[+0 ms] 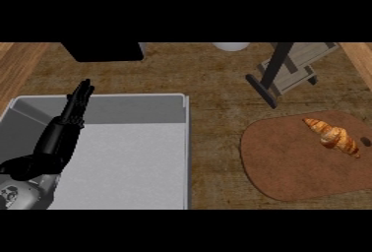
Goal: Pick the sweet potato from the cutting board and place it in the tiered basket
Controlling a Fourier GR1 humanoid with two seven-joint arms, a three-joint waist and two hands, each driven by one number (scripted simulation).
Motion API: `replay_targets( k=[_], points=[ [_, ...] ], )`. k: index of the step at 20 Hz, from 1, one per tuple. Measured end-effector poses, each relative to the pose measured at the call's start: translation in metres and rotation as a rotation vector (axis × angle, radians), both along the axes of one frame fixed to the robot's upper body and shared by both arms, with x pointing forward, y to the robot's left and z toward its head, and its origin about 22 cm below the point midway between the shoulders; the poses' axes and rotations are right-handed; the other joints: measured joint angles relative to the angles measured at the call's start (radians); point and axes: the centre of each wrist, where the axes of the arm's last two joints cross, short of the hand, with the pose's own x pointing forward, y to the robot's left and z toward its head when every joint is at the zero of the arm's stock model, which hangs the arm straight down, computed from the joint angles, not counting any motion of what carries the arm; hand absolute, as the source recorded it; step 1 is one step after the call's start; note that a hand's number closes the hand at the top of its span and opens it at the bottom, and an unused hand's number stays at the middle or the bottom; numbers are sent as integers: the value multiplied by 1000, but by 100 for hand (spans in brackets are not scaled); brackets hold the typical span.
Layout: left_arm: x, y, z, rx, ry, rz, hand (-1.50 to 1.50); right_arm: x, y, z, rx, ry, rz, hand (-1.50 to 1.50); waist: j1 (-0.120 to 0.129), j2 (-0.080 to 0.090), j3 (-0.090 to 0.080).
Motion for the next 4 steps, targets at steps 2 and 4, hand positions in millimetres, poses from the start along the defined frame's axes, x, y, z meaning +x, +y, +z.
replay_targets(
  k=[2, 4],
  points=[
    [-3, 4, 0, 4, -2, 11, 0, -11, -5, 5, -5, -27, -13, -150, -14, -1, -1],
    [-7, 9, -1, 8, -4, 23, 0, -23, -11, 9, -4, -37, -15, -150, -33, -4, -4]
  ],
)
